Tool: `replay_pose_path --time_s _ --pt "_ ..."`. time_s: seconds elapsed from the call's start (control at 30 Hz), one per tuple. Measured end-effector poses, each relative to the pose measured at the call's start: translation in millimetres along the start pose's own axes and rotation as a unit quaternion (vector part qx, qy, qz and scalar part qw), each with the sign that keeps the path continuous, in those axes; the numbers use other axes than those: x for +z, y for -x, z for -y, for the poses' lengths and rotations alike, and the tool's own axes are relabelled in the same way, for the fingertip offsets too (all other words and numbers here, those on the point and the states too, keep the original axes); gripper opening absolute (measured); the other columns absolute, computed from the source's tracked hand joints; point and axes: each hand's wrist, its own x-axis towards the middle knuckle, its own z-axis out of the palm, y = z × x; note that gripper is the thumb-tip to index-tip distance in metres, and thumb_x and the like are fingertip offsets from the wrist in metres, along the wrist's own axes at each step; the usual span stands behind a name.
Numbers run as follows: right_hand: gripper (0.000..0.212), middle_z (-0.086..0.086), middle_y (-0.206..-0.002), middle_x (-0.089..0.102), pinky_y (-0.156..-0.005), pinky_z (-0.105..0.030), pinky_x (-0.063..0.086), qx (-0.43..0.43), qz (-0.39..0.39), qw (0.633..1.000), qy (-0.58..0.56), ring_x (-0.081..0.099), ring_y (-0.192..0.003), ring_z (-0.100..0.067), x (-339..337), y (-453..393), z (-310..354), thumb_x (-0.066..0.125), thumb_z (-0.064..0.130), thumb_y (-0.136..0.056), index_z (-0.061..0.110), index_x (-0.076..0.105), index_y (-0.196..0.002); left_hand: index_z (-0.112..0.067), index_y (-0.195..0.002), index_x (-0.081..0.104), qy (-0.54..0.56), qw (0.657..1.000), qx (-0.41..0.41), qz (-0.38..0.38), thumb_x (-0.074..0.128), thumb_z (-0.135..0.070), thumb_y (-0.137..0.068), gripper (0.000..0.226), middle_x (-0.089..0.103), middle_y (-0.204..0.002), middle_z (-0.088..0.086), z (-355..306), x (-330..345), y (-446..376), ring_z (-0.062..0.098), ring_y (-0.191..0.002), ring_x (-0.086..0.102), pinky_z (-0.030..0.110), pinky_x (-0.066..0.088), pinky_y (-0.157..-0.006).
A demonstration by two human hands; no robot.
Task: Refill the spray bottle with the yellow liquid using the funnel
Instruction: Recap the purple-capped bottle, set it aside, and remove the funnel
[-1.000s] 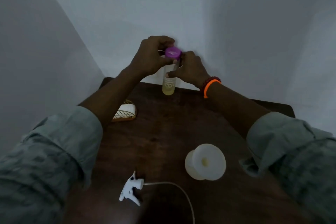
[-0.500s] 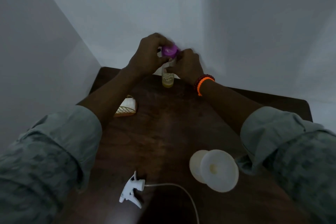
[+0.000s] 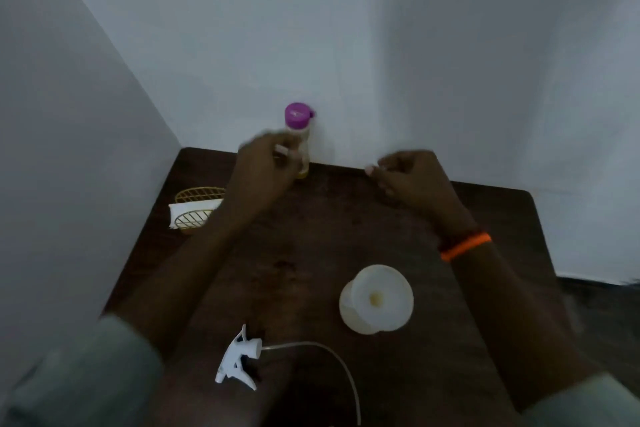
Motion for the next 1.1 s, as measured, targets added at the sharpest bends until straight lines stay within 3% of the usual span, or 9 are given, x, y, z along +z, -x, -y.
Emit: replay_pose_path --time_s 0.07,0.13,0.2,0.27,0.4,0.57,0.63,0.8,1.1 --pt "0.025 -0.001 -0.08 0.074 -0.07 -0.027 0.056 0.013 0.02 1.0 0.005 0.07 -0.073 -0.009 -17 47 -11 0.077 0.038 -0.083 0.015 0.076 -0.09 -0.024 -0.112 0.073 0.032 0.992 -0.079 0.091 0.072 -0.031 -0.089 0.024 0.072 -0.103 -0.013 -20 4 53 -0.007 -0.087 0.065 0.004 0.048 -0.075" --pt "0.019 0.001 -0.084 0.075 -0.074 -0.026 0.056 0.03 0.031 0.999 -0.003 0.07 -0.078 -0.007 -26 90 -19 0.075 0.034 -0.085 0.017 0.077 -0.093 -0.03 -0.108 0.074 0.074 0.975 -0.145 0.154 0.071 -0.037 -0.088 0.021 0.072 -0.098 -0.017 -35 13 101 -0.006 -0.082 0.066 0.01 0.052 -0.072" --pt "0.013 0.003 -0.087 0.074 -0.075 -0.025 0.055 0.052 0.04 0.998 -0.022 0.069 -0.081 -0.006 -30 124 -27 0.071 0.029 -0.088 0.018 0.076 -0.094 -0.029 -0.103 0.075 0.107 0.964 -0.191 0.153 0.071 -0.038 -0.088 0.018 0.074 -0.091 -0.014 -47 22 136 0.0 -0.073 0.069 0.019 0.057 -0.067" --pt "0.008 0.003 -0.088 0.073 -0.072 -0.024 0.053 0.08 0.056 0.994 -0.047 0.069 -0.08 -0.007 -28 148 -32 0.066 0.025 -0.092 0.022 0.074 -0.093 -0.027 -0.101 0.077 0.128 0.96 -0.216 0.123 0.071 -0.036 -0.089 0.016 0.075 -0.083 -0.011 -56 32 158 0.003 -0.059 0.069 0.017 0.055 -0.057" --pt "0.016 0.002 -0.091 0.073 -0.068 -0.023 0.049 0.106 0.092 0.988 -0.066 0.068 -0.082 -0.011 -20 169 -40 0.057 0.025 -0.099 0.023 0.073 -0.1 -0.024 -0.101 0.077 0.152 0.948 -0.238 0.145 0.067 -0.035 -0.093 0.017 0.075 -0.077 -0.011 -69 44 172 0.004 -0.057 0.07 0.018 0.053 -0.056" --pt "0.02 -0.006 -0.091 0.075 -0.067 -0.026 0.057 0.112 0.099 0.988 -0.047 0.072 -0.078 -0.014 -17 173 -48 0.055 0.012 -0.099 0.014 0.073 -0.106 -0.025 -0.102 0.076 0.142 0.952 -0.228 0.147 0.067 -0.025 -0.094 0.013 0.075 -0.082 -0.013 -74 46 172 -0.002 -0.064 0.07 0.007 0.047 -0.056" --pt "0.02 -0.008 -0.087 0.076 -0.071 -0.033 0.061 0.112 0.094 0.988 -0.046 0.073 -0.077 -0.016 -17 173 -50 0.057 0.009 -0.097 0.012 0.074 -0.107 -0.022 -0.102 0.078 0.147 0.95 -0.23 0.15 0.067 -0.021 -0.094 0.013 0.076 -0.083 -0.011 -74 45 171 0.001 -0.066 0.072 0.012 0.05 -0.06" --pt "0.018 -0.01 -0.081 0.076 -0.063 -0.025 0.06 0.086 0.056 0.992 -0.074 0.074 -0.072 -0.017 -18 175 -44 0.058 0.007 -0.096 0.008 0.075 -0.101 -0.018 -0.103 0.078 0.189 0.94 -0.246 0.142 0.066 -0.014 -0.094 0.015 0.077 -0.084 -0.004 -78 42 166 0.01 -0.071 0.075 0.031 0.062 -0.073" --pt "0.016 -0.005 -0.086 0.076 -0.066 -0.026 0.061 0.08 0.043 0.994 -0.067 0.074 -0.073 -0.013 -17 173 -46 0.06 0.009 -0.094 0.008 0.075 -0.1 -0.017 -0.101 0.077 0.229 0.927 -0.262 0.141 0.066 -0.011 -0.093 0.015 0.077 -0.083 0.0 -82 40 166 0.014 -0.073 0.075 0.022 0.059 -0.065"
